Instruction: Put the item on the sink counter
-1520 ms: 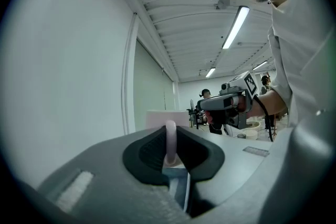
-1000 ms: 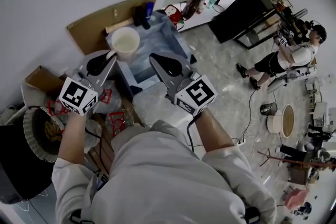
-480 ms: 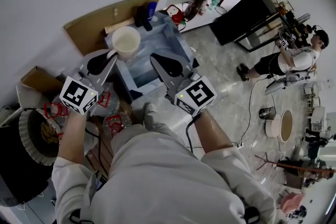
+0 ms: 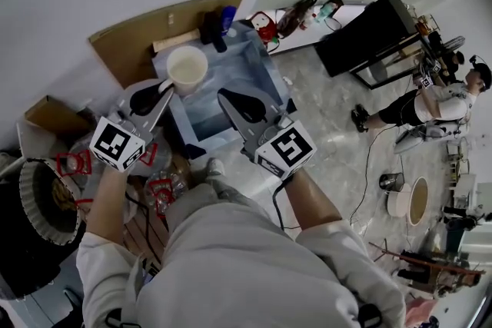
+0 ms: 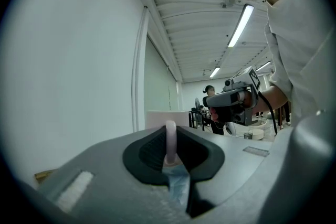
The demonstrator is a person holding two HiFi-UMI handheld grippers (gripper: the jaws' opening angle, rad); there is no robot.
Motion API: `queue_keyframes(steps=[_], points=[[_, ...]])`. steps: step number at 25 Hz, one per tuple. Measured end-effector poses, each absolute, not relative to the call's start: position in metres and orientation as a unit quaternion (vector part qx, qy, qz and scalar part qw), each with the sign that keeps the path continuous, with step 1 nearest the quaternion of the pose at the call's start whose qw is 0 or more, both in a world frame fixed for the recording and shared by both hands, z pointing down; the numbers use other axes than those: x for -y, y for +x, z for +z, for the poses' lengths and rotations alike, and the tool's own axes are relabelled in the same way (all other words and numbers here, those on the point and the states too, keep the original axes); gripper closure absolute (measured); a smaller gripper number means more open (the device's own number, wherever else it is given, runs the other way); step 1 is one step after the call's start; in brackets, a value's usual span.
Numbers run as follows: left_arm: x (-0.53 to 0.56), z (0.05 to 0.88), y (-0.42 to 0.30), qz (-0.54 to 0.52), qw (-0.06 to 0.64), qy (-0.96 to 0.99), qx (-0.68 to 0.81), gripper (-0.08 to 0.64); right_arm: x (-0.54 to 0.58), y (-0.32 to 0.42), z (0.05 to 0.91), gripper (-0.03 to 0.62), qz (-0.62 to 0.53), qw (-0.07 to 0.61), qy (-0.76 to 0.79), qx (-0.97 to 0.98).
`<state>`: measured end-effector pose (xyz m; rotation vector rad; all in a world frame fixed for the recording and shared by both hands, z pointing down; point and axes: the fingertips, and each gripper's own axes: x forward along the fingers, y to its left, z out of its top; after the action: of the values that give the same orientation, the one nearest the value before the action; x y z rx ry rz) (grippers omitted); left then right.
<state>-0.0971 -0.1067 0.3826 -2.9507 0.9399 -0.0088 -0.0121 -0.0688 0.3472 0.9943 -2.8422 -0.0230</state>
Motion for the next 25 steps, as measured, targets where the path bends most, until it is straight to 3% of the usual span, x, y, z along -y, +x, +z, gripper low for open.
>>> queue_keyframes(steps=[25], points=[[0.243, 0.443, -0.085, 0.002, 0.018, -0.932, -0.362, 0.522, 0.134, 0.047, 0.374, 0.588, -0.003, 0.094, 0.329, 0.940]])
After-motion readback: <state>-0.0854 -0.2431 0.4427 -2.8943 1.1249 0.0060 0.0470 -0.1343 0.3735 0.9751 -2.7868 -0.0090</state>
